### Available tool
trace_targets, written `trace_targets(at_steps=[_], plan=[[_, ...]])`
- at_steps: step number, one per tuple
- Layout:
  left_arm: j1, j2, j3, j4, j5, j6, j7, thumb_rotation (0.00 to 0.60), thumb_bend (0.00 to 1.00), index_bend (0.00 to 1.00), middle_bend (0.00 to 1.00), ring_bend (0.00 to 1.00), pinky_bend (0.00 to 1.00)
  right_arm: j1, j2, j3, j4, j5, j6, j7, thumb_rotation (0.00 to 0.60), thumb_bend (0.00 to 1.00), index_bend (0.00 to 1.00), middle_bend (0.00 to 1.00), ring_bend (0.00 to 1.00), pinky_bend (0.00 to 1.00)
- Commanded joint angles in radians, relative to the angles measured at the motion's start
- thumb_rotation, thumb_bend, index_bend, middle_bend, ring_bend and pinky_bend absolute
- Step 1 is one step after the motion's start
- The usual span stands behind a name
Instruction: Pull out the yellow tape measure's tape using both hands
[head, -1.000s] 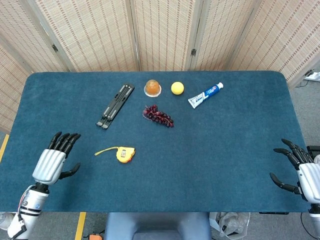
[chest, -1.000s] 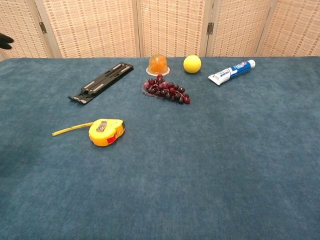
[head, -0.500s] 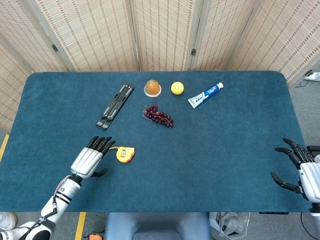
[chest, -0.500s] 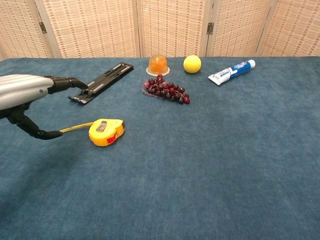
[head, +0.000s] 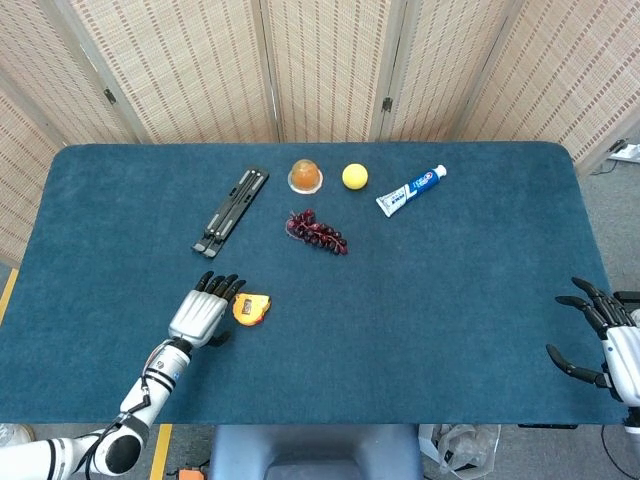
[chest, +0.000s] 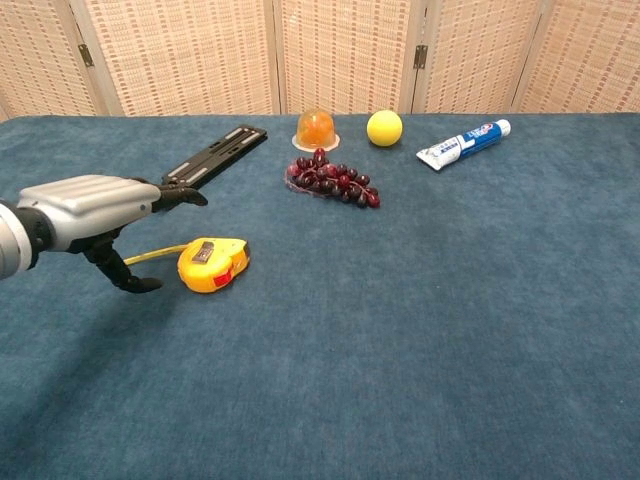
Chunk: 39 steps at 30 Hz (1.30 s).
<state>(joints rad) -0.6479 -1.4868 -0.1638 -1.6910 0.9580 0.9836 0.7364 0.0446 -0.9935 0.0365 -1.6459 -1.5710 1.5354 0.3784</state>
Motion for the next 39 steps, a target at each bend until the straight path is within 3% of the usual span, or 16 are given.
trace_targets(at_steps=[1, 15, 25, 39], plan=[[-0.046, -0.026, 0.000, 0.009, -0.083, -0.016, 0.045, 0.600, 0.32, 0.10, 0.10, 0.12, 0.05, 0.000, -0.003, 0.000, 0.005, 0.001, -0.002, 0.006, 0.600, 0.32, 0.23, 0.11, 0.12, 0.13], [-0.134, -0.087, 0.002, 0.057, -0.188, 0.000, 0.060, 0.600, 0.36, 0.19, 0.20, 0.19, 0.05, -0.008, -0.009, -0.002, 0.025, 0.011, -0.003, 0.027, 0.600, 0.32, 0.23, 0.11, 0.12, 0.13], [-0.166, -0.100, 0.017, 0.081, -0.252, 0.026, 0.069, 0.600, 0.36, 0.21, 0.22, 0.21, 0.05, -0.010, -0.009, -0.001, 0.027, 0.011, -0.004, 0.030, 0.600, 0.32, 0.23, 0.11, 0.12, 0.13], [-0.183, -0.118, 0.027, 0.099, -0.273, 0.044, 0.035, 0.600, 0.36, 0.30, 0.31, 0.28, 0.06, -0.015, -0.007, 0.000, 0.019, 0.012, 0.000, 0.022, 0.600, 0.32, 0.23, 0.11, 0.12, 0.13]])
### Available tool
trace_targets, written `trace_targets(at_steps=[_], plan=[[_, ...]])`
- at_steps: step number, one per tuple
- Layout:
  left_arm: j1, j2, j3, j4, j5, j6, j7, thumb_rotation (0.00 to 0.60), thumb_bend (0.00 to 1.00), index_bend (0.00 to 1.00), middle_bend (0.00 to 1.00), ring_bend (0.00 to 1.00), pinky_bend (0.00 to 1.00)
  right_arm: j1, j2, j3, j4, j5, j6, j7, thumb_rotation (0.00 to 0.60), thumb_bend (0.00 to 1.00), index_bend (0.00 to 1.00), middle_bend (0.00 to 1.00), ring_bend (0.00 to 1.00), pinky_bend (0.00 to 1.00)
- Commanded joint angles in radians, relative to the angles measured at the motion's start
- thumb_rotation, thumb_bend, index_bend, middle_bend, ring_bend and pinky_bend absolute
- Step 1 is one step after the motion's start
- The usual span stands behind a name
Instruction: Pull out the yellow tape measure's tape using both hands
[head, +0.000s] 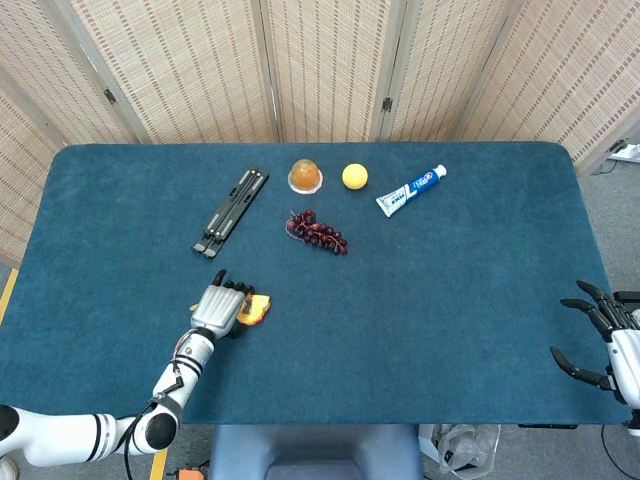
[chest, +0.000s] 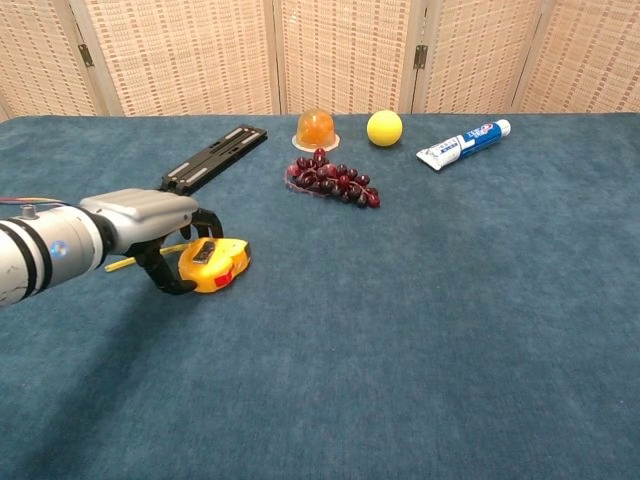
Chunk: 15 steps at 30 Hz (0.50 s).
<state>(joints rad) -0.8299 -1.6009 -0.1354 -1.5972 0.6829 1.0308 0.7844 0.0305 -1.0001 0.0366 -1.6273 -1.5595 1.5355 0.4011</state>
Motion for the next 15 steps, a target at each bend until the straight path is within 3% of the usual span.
trace_targets(at_steps=[1, 15], plan=[[0.001, -0.007, -0.004, 0.011, 0.004, -0.005, -0.029, 0.600, 0.36, 0.31, 0.32, 0.29, 0.07, -0.001, -0.001, 0.000, -0.001, 0.000, 0.001, -0.001, 0.600, 0.32, 0.23, 0.11, 0.12, 0.13], [0.021, 0.039, -0.020, -0.005, 0.118, -0.018, -0.179, 0.600, 0.36, 0.43, 0.42, 0.38, 0.09, 0.051, 0.014, 0.006, -0.046, -0.045, -0.049, -0.017, 0.600, 0.32, 0.23, 0.11, 0.12, 0.13]])
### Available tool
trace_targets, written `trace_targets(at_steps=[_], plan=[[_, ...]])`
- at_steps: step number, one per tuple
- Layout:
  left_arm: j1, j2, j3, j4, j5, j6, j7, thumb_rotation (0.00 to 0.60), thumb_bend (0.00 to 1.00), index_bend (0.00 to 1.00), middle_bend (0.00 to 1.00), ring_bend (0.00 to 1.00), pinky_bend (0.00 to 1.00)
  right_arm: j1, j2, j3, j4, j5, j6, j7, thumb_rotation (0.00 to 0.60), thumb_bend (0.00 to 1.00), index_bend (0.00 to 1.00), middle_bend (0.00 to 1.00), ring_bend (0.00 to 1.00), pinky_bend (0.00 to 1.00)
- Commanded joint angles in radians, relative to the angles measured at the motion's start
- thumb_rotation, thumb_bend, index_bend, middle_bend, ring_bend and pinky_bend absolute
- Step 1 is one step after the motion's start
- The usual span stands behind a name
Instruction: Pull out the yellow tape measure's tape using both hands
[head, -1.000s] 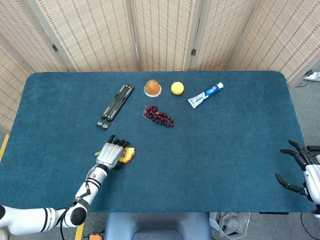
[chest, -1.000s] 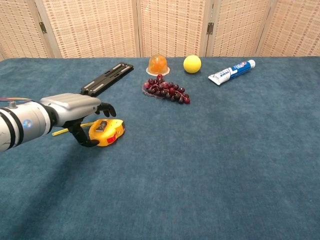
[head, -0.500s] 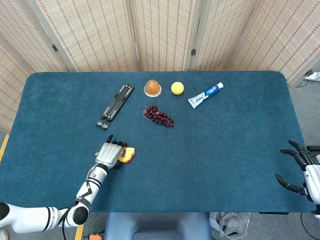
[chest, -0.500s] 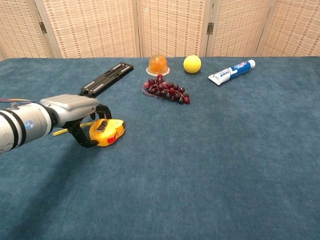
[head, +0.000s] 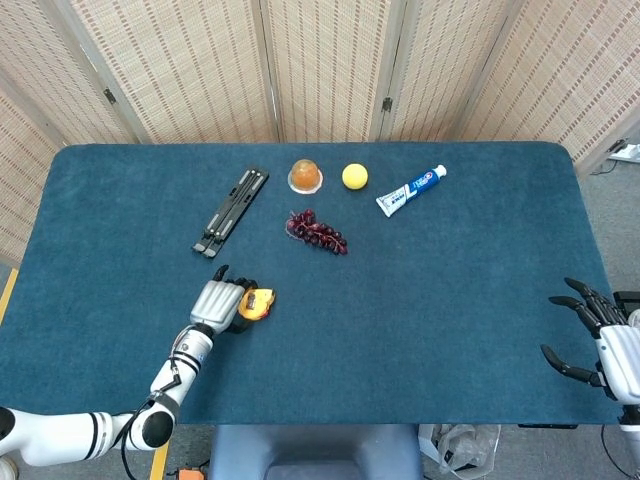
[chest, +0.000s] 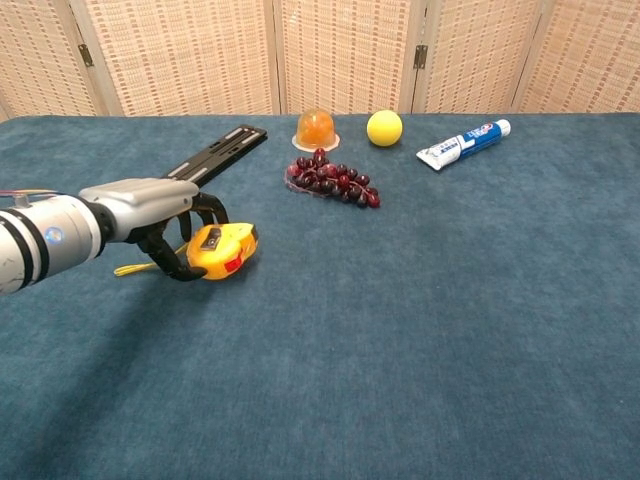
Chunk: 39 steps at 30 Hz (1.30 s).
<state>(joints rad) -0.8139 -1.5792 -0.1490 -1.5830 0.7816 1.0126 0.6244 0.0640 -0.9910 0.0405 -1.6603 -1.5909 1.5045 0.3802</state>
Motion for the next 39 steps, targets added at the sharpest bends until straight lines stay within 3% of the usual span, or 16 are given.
trace_targets(at_steps=[1, 7, 13, 20, 26, 39], plan=[[0.006, 0.029, -0.010, -0.032, 0.031, 0.005, -0.027, 0.600, 0.36, 0.43, 0.43, 0.38, 0.09, 0.032, 0.009, 0.004, -0.020, -0.023, -0.033, 0.002, 0.600, 0.32, 0.23, 0.11, 0.12, 0.13], [0.009, 0.097, -0.028, -0.130, 0.073, 0.029, -0.047, 0.600, 0.36, 0.44, 0.43, 0.39, 0.10, 0.131, 0.015, 0.028, -0.070, -0.071, -0.126, -0.024, 0.600, 0.32, 0.23, 0.11, 0.12, 0.13], [0.014, 0.167, -0.045, -0.254, 0.124, 0.060, -0.064, 0.600, 0.36, 0.45, 0.44, 0.39, 0.10, 0.274, -0.013, 0.084, -0.129, -0.061, -0.272, -0.050, 0.600, 0.32, 0.27, 0.12, 0.12, 0.13], [0.013, 0.217, -0.038, -0.373, 0.179, 0.115, -0.010, 0.600, 0.36, 0.45, 0.44, 0.39, 0.09, 0.435, -0.078, 0.159, -0.170, 0.044, -0.455, -0.070, 0.600, 0.32, 0.38, 0.12, 0.12, 0.13], [0.006, 0.241, -0.051, -0.438, 0.172, 0.137, 0.007, 0.600, 0.37, 0.45, 0.44, 0.39, 0.09, 0.540, -0.131, 0.211, -0.198, 0.143, -0.558, -0.144, 0.600, 0.32, 0.41, 0.12, 0.12, 0.13], [-0.017, 0.240, -0.063, -0.524, 0.136, 0.195, 0.068, 0.600, 0.37, 0.45, 0.44, 0.39, 0.09, 0.676, -0.217, 0.273, -0.209, 0.315, -0.645, -0.239, 0.600, 0.32, 0.42, 0.12, 0.11, 0.13]])
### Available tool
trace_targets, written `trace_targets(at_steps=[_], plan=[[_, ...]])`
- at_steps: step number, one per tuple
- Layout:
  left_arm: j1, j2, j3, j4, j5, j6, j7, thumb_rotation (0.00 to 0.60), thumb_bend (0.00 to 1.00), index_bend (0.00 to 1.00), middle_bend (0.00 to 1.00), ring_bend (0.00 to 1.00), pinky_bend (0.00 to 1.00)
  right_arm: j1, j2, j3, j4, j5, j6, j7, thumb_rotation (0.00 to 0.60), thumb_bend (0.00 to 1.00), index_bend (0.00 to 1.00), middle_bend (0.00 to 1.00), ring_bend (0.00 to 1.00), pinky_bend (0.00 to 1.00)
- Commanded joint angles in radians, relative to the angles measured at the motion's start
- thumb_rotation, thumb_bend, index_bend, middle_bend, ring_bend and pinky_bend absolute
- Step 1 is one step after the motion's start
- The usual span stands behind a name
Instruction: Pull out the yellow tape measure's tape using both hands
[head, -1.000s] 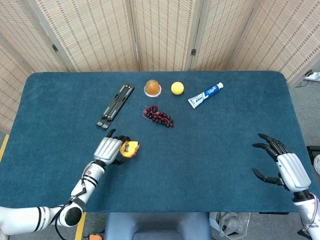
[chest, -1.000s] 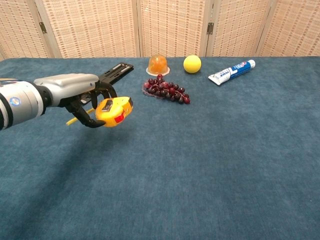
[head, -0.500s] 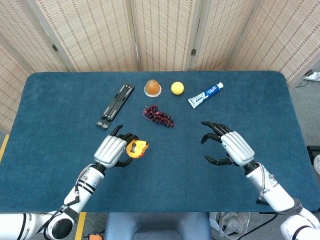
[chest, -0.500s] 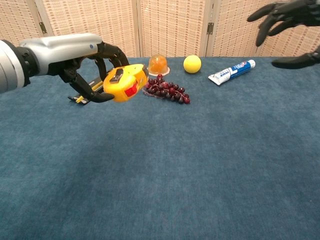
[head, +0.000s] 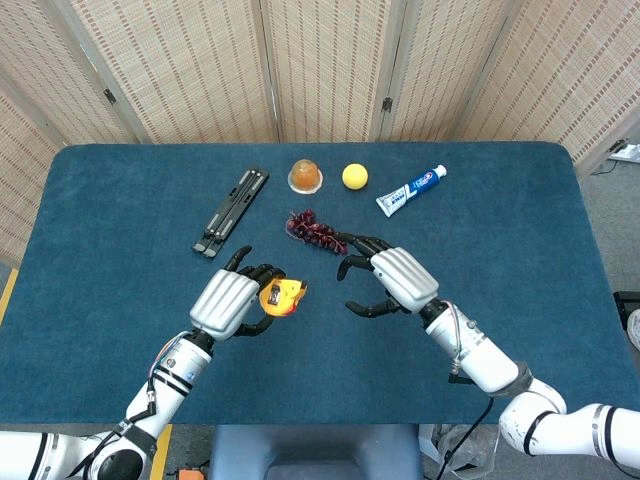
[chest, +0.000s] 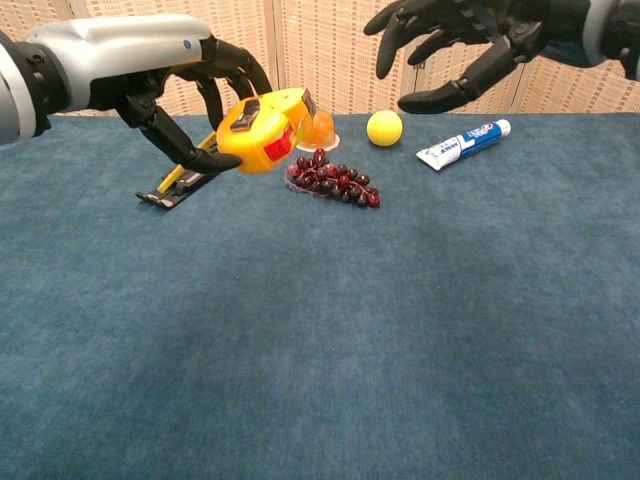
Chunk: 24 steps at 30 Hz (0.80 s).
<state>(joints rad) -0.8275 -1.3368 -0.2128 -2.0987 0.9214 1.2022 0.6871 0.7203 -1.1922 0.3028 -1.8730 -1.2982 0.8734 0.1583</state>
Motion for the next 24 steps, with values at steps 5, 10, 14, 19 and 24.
trace_targets(at_steps=[5, 10, 14, 19, 24], plan=[[-0.008, -0.010, 0.004, -0.030, -0.010, 0.025, 0.022, 0.600, 0.37, 0.45, 0.44, 0.39, 0.09, 0.066, -0.042, 0.025, 0.014, 0.082, -0.037, -0.049, 0.600, 0.32, 0.42, 0.12, 0.11, 0.13], [-0.013, -0.010, 0.005, -0.045, -0.009, 0.037, 0.030, 0.600, 0.37, 0.45, 0.44, 0.39, 0.09, 0.096, -0.056, 0.028, 0.016, 0.126, -0.047, -0.081, 0.600, 0.32, 0.43, 0.12, 0.11, 0.13], [-0.017, -0.011, 0.006, -0.051, -0.012, 0.042, 0.034, 0.600, 0.37, 0.45, 0.44, 0.39, 0.09, 0.111, -0.062, 0.025, 0.016, 0.150, -0.051, -0.097, 0.600, 0.32, 0.43, 0.12, 0.11, 0.13], [-0.021, -0.013, 0.007, -0.052, -0.015, 0.046, 0.036, 0.600, 0.37, 0.45, 0.44, 0.39, 0.09, 0.120, -0.067, 0.015, 0.016, 0.162, -0.054, -0.103, 0.600, 0.32, 0.44, 0.12, 0.11, 0.13], [-0.026, -0.014, 0.012, -0.048, -0.019, 0.045, 0.038, 0.600, 0.37, 0.45, 0.44, 0.39, 0.09, 0.125, -0.068, 0.005, 0.020, 0.168, -0.055, -0.105, 0.600, 0.32, 0.44, 0.12, 0.11, 0.13]])
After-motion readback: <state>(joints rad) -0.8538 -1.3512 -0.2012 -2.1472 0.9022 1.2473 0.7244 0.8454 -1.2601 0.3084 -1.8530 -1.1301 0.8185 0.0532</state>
